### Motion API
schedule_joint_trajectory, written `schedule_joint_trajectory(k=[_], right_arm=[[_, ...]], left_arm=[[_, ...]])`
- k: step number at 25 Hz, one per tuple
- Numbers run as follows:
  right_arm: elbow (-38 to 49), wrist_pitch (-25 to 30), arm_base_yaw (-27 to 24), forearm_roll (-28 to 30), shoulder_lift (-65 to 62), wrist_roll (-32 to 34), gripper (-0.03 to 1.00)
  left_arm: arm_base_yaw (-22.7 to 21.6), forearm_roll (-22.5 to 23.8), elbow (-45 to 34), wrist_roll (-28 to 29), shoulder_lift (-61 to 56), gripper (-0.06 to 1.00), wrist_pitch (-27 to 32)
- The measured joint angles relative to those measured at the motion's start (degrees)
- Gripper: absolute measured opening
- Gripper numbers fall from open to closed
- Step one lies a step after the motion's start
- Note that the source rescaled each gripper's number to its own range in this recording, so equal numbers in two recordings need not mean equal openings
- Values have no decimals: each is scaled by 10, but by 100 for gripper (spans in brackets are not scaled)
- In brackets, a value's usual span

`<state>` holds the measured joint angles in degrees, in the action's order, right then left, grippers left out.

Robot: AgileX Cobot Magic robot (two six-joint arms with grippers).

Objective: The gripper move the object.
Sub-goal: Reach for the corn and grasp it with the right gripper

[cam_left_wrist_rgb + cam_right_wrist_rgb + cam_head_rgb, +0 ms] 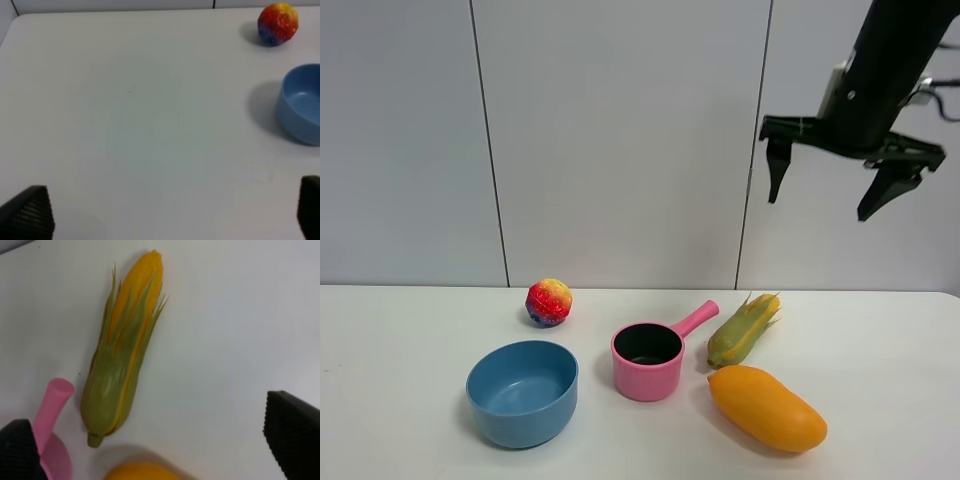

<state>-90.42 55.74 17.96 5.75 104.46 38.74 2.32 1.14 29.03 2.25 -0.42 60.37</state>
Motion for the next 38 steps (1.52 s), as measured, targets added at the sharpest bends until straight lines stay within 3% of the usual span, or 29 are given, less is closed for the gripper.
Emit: schedule_joint_trajectory(k=[5, 10, 22, 29, 32, 35, 38], right_arm=[[0, -74, 7, 4, 58, 122, 99], [-2, -113, 7, 10, 112, 173, 99], [-2, -182, 10, -35, 212, 190, 99], [-2, -185, 12, -40, 239, 190, 99], [-2, -185, 12, -40, 239, 190, 91], [-2, -184, 12, -40, 241, 190, 70], [-2, -178, 12, -36, 246, 189, 60]], left_arm=[[0, 0, 0, 0, 0, 100, 0], [0, 0, 0, 0, 0, 100, 0], [0, 0, 0, 0, 0, 100, 0], [0, 0, 0, 0, 0, 100, 0], [0, 0, 0, 0, 0, 100, 0], [0, 0, 0, 0, 0, 100, 0], [0, 0, 0, 0, 0, 100, 0]])
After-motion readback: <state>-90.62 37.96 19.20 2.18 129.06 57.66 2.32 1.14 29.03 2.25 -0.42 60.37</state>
